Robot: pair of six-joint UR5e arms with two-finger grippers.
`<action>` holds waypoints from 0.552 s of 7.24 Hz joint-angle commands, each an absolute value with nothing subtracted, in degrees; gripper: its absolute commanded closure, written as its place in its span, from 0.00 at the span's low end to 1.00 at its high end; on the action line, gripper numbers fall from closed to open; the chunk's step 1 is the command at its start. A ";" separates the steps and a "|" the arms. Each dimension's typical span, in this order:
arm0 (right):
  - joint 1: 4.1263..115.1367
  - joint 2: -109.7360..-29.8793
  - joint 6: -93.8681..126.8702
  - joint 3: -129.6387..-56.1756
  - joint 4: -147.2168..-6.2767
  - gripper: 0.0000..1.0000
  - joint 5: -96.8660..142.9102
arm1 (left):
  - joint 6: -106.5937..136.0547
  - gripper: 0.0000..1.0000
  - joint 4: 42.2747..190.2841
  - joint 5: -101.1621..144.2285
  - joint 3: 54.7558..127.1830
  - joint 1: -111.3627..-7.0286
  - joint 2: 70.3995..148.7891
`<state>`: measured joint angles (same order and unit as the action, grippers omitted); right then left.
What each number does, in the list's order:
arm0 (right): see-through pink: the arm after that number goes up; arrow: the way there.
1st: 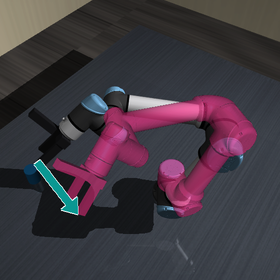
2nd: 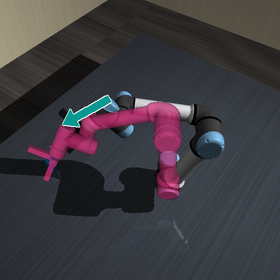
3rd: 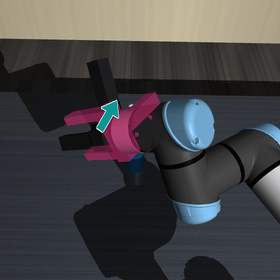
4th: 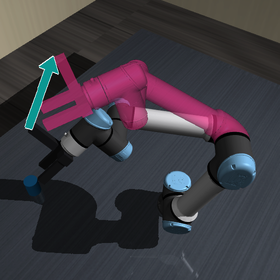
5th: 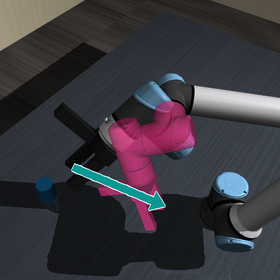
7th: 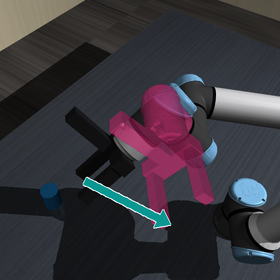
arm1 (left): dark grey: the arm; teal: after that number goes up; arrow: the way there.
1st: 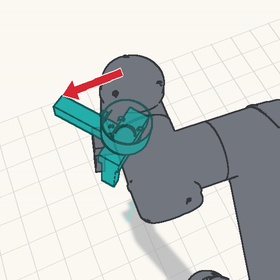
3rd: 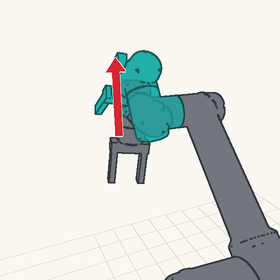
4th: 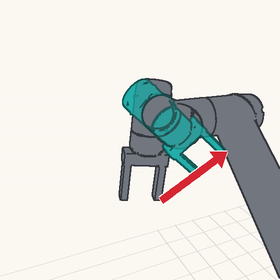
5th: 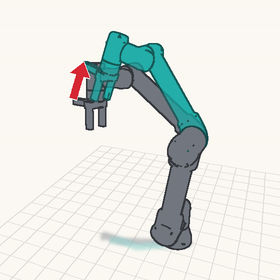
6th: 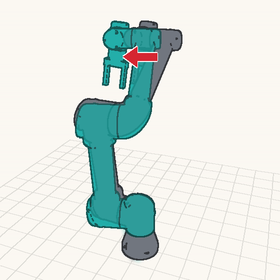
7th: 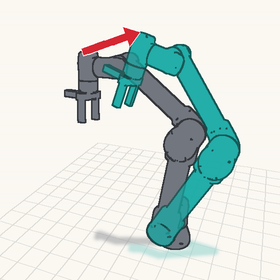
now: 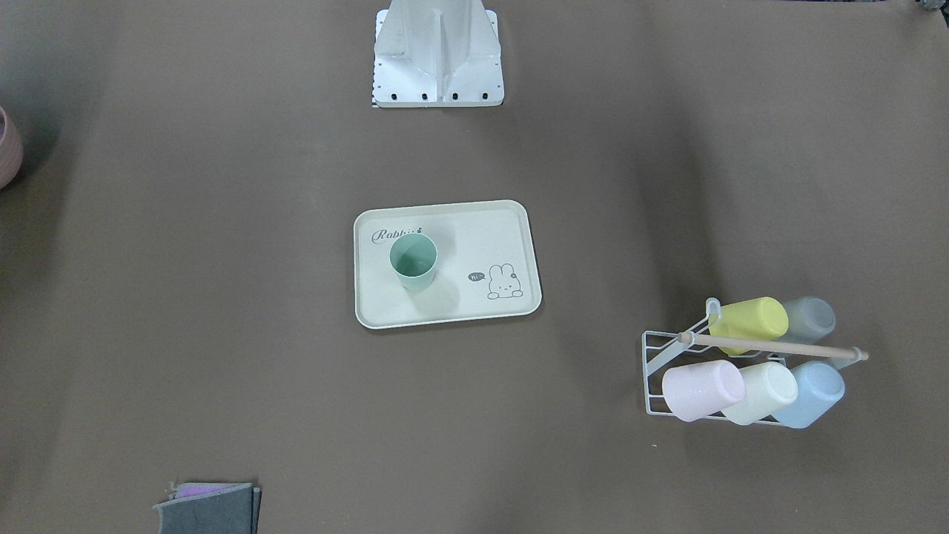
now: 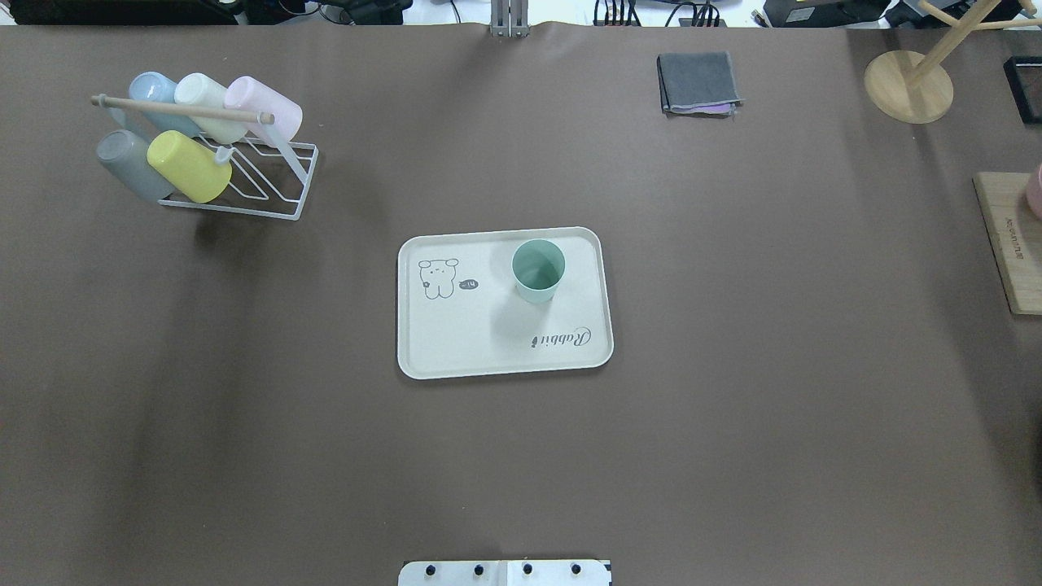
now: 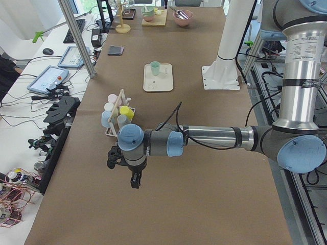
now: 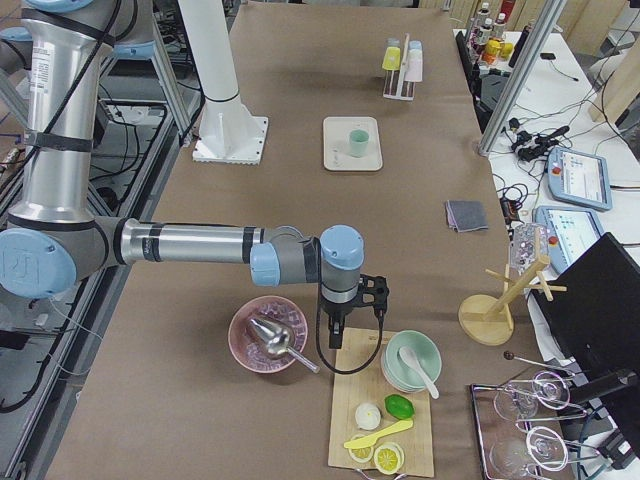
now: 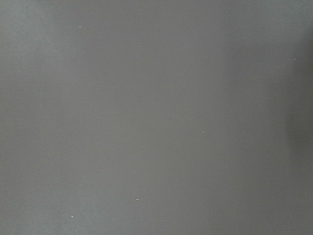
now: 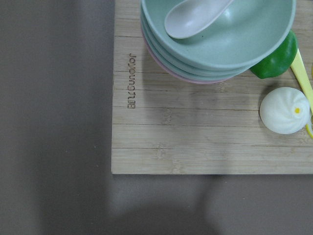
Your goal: Pick up and place green cup on tray
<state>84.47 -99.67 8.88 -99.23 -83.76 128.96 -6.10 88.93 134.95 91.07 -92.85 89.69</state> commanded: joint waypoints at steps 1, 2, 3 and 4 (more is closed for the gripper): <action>84.46 -99.67 8.88 -99.23 -83.76 0.00 128.94 | -6.42 0.01 89.12 135.00 90.97 -93.43 89.30; 84.46 -99.67 8.88 -99.23 -83.76 0.00 128.94 | -6.33 0.01 89.12 135.26 91.14 -94.99 89.21; 84.46 -99.67 8.88 -99.23 -83.67 0.00 128.85 | -6.07 0.01 89.12 135.18 90.62 -95.01 89.21; 84.46 -99.67 8.88 -99.23 -83.67 0.00 128.93 | -5.89 0.01 88.86 135.18 90.53 -94.92 89.21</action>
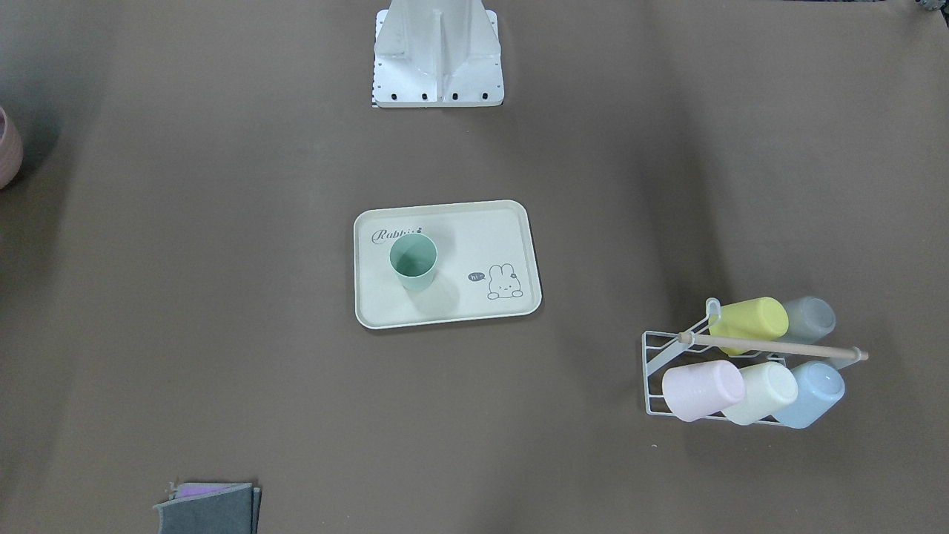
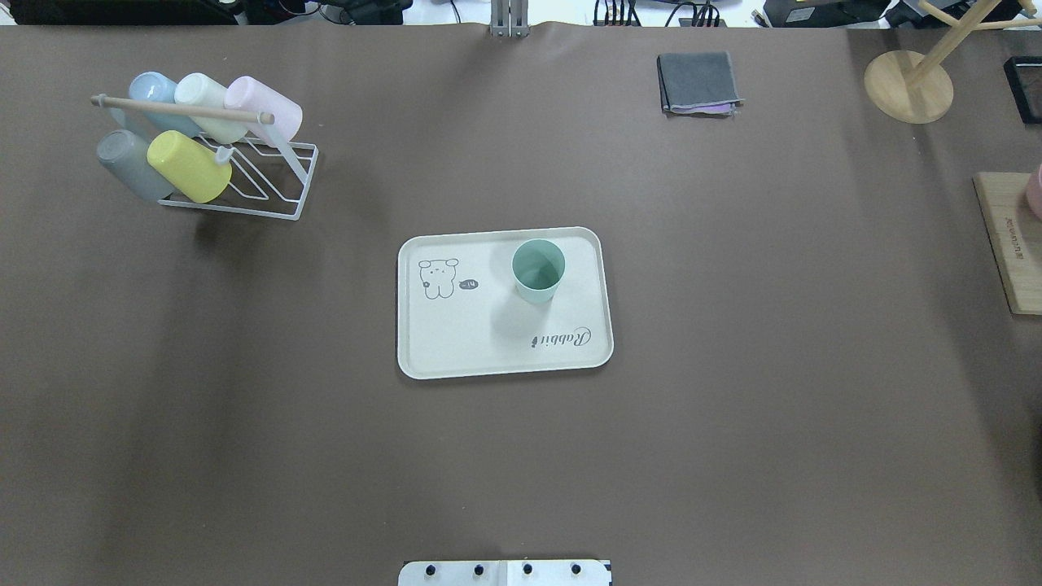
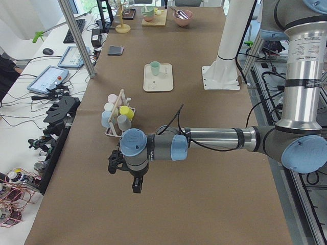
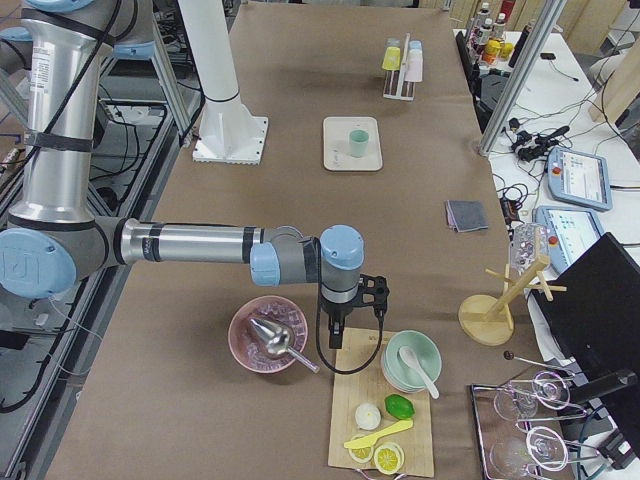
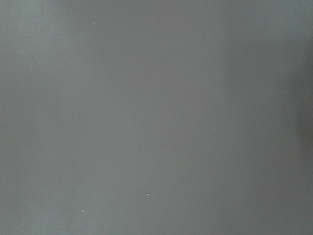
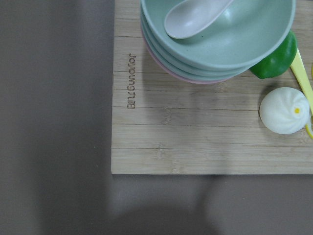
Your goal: Pick up and place green cup on tray
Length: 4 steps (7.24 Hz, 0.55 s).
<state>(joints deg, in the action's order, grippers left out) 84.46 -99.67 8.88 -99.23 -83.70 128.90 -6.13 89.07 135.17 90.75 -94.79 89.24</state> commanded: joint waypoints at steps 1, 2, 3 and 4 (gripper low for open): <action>84.46 -99.67 8.88 -99.23 -83.67 0.00 128.94 | -5.80 0.01 88.94 135.44 90.27 -95.18 89.21; 84.46 -99.67 8.88 -99.23 -83.67 0.00 128.94 | -5.80 0.01 88.95 135.53 90.35 -95.19 89.21; 84.46 -99.67 8.88 -99.23 -83.67 0.00 128.85 | -5.80 0.01 88.86 135.53 90.53 -95.19 89.30; 84.46 -99.67 8.88 -99.23 -83.76 0.00 128.85 | -5.80 0.01 88.86 135.53 90.53 -95.19 89.30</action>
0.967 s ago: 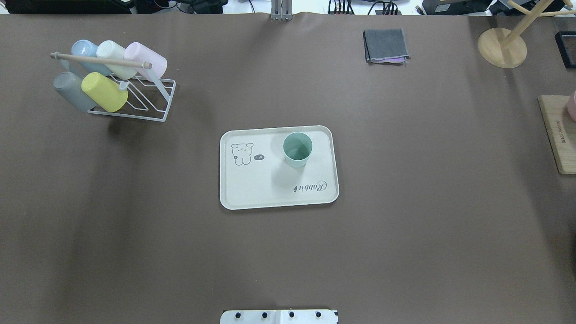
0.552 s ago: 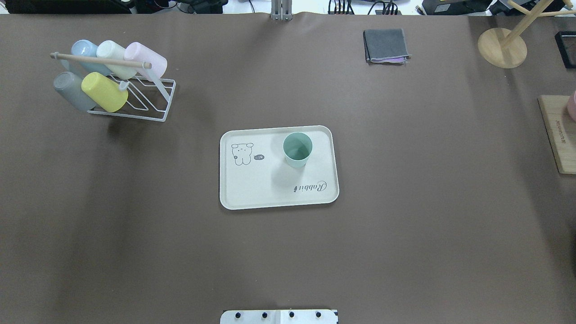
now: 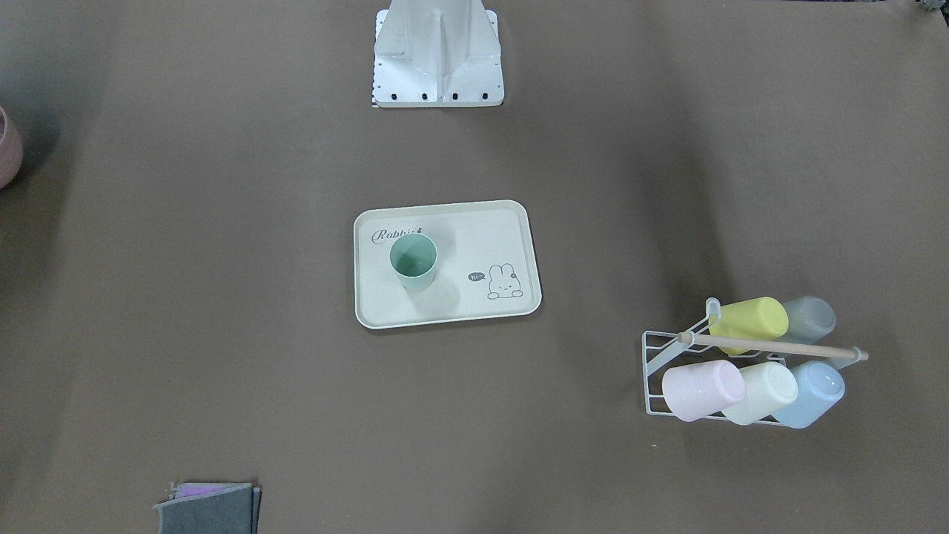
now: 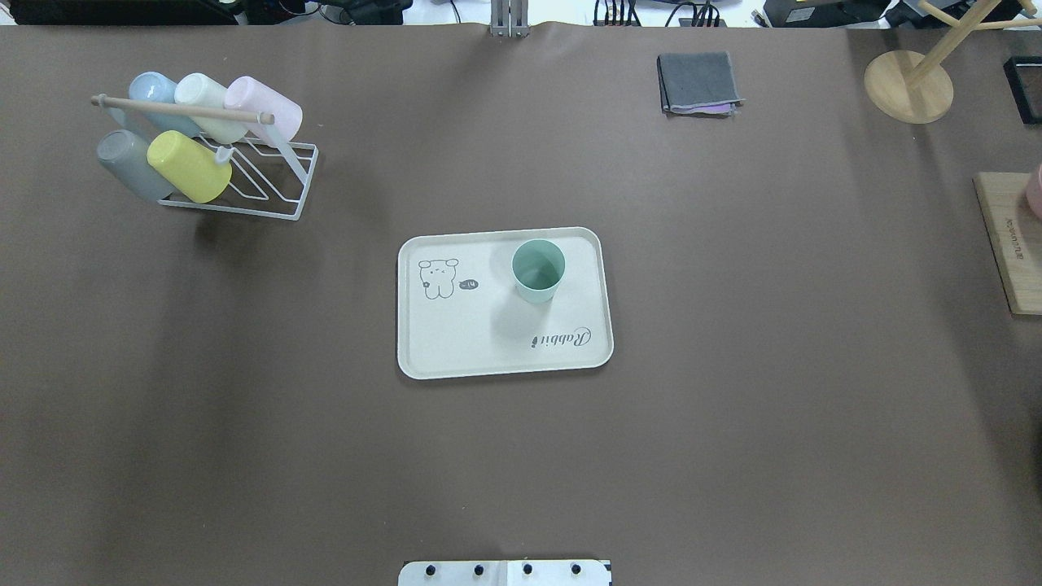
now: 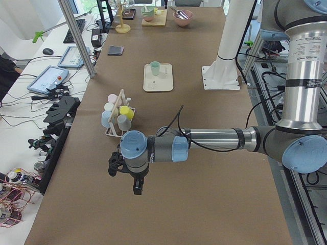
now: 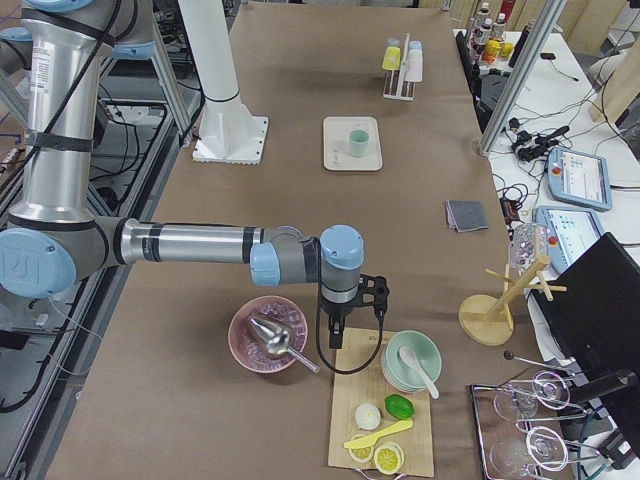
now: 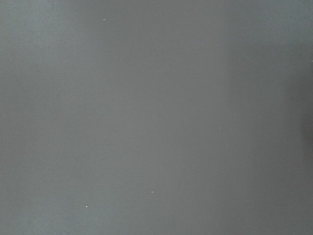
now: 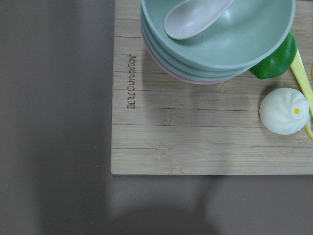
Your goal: Pick up and place green cup on tray
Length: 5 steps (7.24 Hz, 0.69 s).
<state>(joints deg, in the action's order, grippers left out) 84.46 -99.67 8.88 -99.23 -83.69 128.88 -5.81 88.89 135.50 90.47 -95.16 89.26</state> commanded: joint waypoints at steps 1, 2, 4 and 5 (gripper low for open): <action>84.46 -99.67 8.88 -99.23 -83.67 0.00 128.85 | -5.80 0.01 88.68 135.61 90.96 -95.36 89.21; 84.46 -99.67 8.88 -99.23 -83.67 0.00 128.85 | -5.80 0.01 88.51 135.53 90.97 -96.14 89.73; 84.46 -99.67 8.88 -99.23 -83.67 0.00 128.94 | -5.80 0.01 88.59 135.44 90.35 -96.15 90.09; 84.46 -99.67 8.88 -99.23 -83.76 0.00 128.94 | -5.80 0.01 88.59 135.61 90.70 -96.24 90.00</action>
